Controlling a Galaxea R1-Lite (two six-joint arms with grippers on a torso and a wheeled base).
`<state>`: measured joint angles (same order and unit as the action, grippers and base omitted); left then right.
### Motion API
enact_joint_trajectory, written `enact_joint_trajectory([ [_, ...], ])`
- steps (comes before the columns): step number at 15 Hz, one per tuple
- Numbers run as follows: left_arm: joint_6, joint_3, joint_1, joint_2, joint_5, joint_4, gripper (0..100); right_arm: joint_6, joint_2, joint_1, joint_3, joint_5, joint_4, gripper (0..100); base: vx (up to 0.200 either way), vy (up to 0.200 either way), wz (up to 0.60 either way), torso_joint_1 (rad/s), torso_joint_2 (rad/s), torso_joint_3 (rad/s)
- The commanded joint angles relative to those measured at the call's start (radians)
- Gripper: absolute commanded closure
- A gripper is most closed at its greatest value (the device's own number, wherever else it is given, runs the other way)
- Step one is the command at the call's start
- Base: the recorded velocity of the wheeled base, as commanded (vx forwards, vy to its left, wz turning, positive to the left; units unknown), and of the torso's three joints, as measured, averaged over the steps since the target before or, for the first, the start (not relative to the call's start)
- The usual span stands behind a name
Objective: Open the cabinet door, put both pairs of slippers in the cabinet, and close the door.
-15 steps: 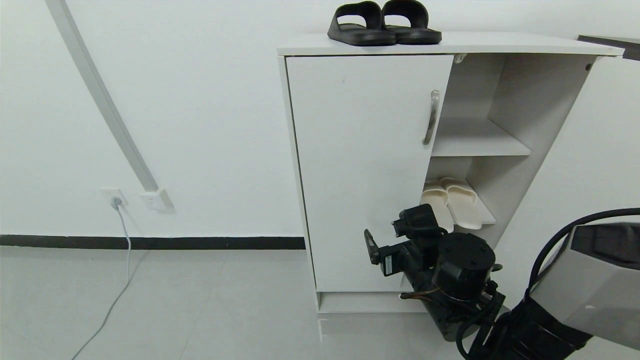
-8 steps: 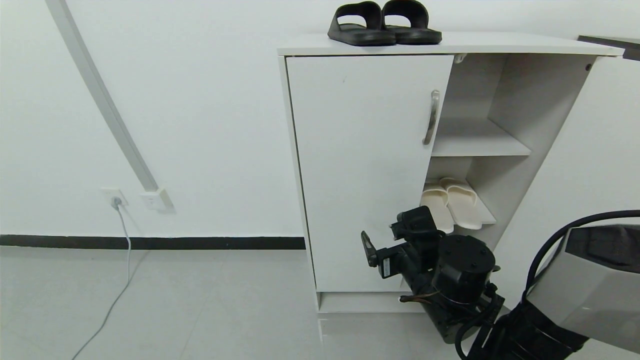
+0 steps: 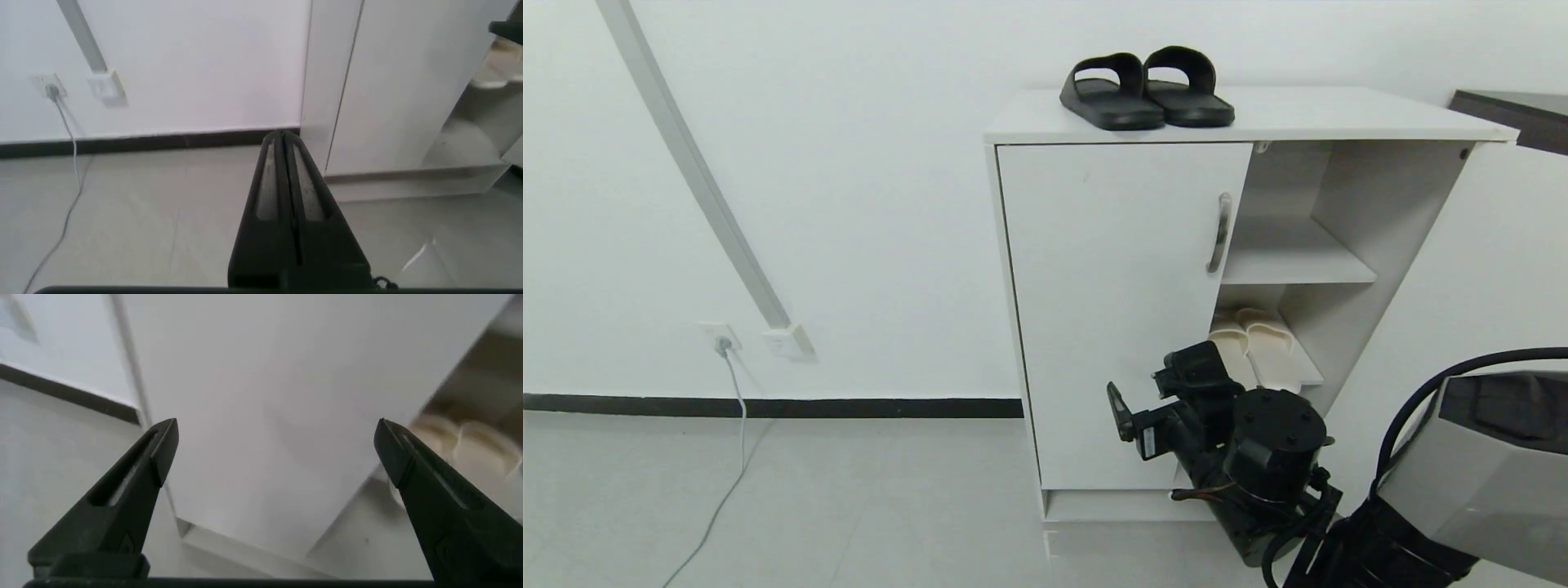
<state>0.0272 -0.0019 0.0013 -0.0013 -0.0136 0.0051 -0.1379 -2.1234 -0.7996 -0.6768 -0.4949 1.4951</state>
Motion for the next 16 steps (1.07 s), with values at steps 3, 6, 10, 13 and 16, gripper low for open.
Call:
enact_joint_trajectory([
  [3, 0.000, 0.000, 0.000, 0.001, 0.000, 0.001, 100, 0.000, -0.001, 0.002, 0.002, 0.001, -0.001, 0, 0.000, 0.000, 0.00, 0.105, -0.48, -0.359],
  [6, 0.000, 0.000, 0.000, 0.001, 0.000, 0.001, 100, 0.000, -0.001, 0.003, 0.000, 0.001, 0.001, 0, 0.000, 0.000, 0.00, 0.131, -0.46, -0.333],
  [10, 0.000, 0.000, 0.000, 0.001, 0.000, 0.001, 100, 0.000, -0.001, 0.003, 0.000, -0.001, 0.001, 0, 0.000, 0.000, 0.00, 0.156, -0.48, -0.319],
  [13, 0.000, 0.000, 0.000, 0.001, 0.000, 0.001, 100, 0.000, -0.001, 0.003, 0.000, -0.001, 0.001, 0, 0.000, 0.000, 0.00, 0.180, -0.49, -0.321],
  [16, 0.000, 0.000, 0.000, 0.001, 0.000, 0.001, 100, 0.000, -0.001, 0.003, 0.000, -0.001, 0.001, 0, 0.000, 0.000, 0.00, 0.196, -0.51, -0.312],
])
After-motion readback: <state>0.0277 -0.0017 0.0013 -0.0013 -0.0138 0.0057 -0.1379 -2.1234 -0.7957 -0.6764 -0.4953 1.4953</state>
